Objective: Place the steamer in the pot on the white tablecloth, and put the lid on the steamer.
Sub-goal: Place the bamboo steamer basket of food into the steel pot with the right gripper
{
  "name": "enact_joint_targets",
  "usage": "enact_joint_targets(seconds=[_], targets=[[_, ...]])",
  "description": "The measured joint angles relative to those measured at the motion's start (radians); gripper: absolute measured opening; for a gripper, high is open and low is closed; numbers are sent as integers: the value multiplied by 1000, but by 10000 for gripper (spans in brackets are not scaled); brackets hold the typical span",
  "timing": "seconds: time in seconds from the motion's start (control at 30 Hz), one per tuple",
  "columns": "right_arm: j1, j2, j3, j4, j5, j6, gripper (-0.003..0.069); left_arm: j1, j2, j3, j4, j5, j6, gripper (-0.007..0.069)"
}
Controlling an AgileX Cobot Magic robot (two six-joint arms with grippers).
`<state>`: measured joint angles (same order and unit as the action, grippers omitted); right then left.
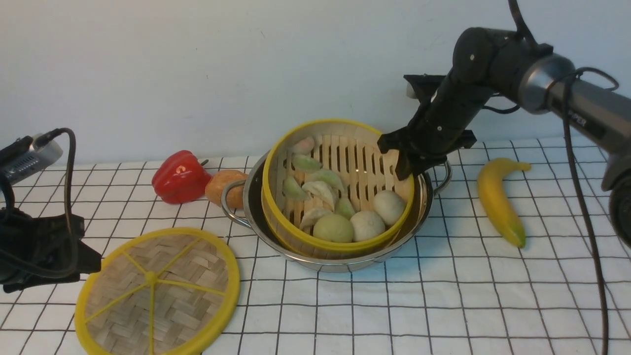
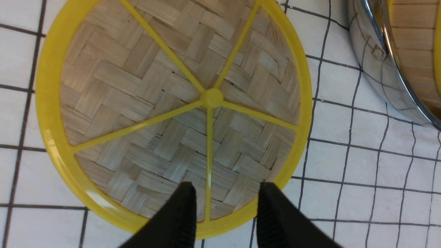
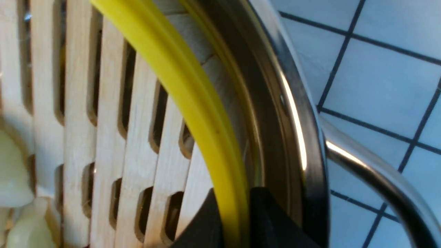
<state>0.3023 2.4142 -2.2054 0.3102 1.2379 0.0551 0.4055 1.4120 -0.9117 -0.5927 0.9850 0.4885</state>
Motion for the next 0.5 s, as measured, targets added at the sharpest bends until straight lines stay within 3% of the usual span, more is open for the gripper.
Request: enact_joint_targets(seconds=[0.3, 0.5], targets=[[0, 0, -1, 40, -7, 2, 286, 0, 0, 0, 0, 0, 0, 243], [0, -5, -1, 43, -7, 1, 312, 0, 0, 0, 0, 0, 0, 243]])
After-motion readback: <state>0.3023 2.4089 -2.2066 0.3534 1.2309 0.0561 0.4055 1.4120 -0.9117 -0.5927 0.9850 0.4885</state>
